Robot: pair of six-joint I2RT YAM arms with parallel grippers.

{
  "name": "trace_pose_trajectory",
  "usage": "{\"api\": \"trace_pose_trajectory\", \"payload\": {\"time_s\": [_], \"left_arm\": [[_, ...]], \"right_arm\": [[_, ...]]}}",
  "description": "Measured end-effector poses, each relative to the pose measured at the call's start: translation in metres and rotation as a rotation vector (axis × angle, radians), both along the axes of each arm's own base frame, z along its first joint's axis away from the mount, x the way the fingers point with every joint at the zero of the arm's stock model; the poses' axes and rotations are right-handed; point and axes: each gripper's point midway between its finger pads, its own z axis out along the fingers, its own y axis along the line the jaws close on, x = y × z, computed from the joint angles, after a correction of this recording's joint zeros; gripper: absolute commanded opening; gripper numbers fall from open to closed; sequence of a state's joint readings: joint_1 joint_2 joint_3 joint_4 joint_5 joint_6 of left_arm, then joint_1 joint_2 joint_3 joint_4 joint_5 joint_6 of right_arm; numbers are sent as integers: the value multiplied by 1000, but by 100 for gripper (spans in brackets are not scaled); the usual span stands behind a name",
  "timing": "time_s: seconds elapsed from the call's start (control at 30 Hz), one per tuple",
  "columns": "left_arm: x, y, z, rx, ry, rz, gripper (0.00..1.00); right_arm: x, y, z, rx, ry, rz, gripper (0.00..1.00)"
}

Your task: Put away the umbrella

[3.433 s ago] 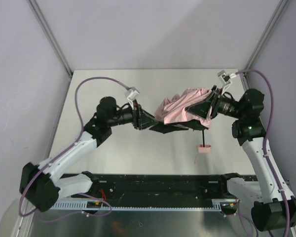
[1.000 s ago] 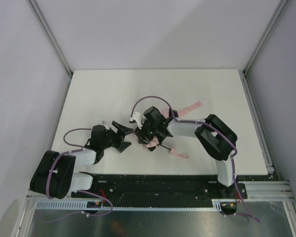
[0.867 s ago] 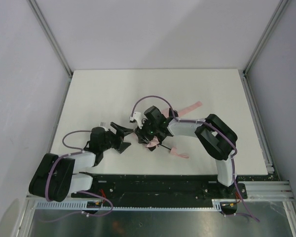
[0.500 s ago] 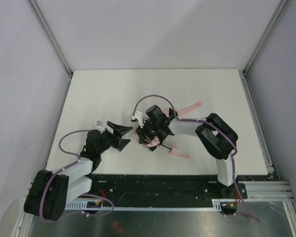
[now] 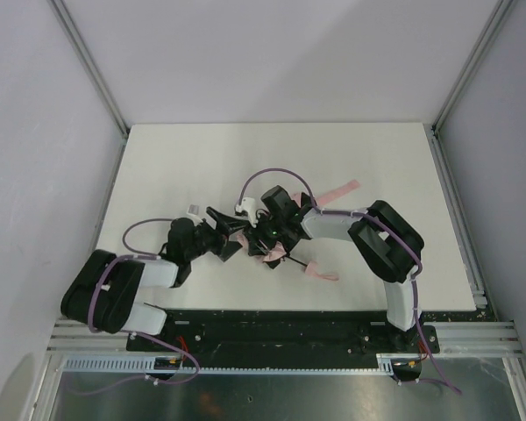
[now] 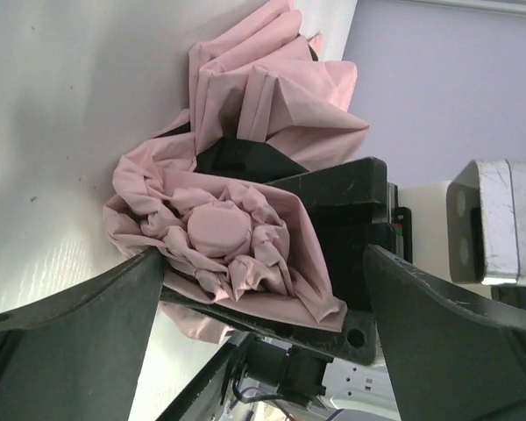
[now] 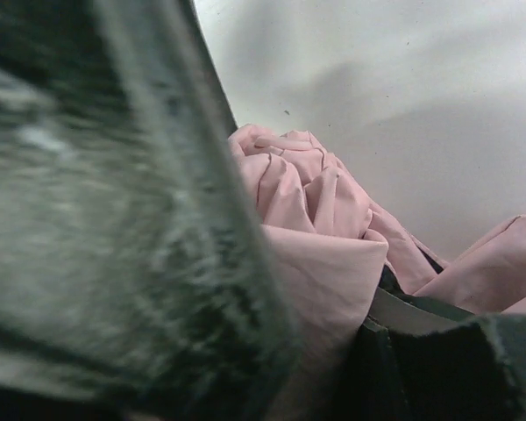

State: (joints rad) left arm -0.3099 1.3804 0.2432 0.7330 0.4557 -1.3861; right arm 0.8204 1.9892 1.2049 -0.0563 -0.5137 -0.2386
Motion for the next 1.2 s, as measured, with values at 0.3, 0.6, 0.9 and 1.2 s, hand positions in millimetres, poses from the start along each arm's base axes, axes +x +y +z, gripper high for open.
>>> {"api": "trace_pose_trajectory", "payload": {"time_s": [0.3, 0.6, 0.9, 1.2], "left_arm": [[0, -3, -21, 24, 12, 18, 86], [2, -6, -34, 56, -25, 7, 95], [10, -18, -48, 31, -91, -11, 37], [11, -16, -45, 18, -156, 2, 1]], "right_arm": [[-1, -3, 1, 5, 14, 7, 0], [-2, -6, 2, 15, 35, 19, 0], [-4, -12, 1, 14, 65, 36, 0], [-1, -11, 2, -47, 15, -36, 71]]}}
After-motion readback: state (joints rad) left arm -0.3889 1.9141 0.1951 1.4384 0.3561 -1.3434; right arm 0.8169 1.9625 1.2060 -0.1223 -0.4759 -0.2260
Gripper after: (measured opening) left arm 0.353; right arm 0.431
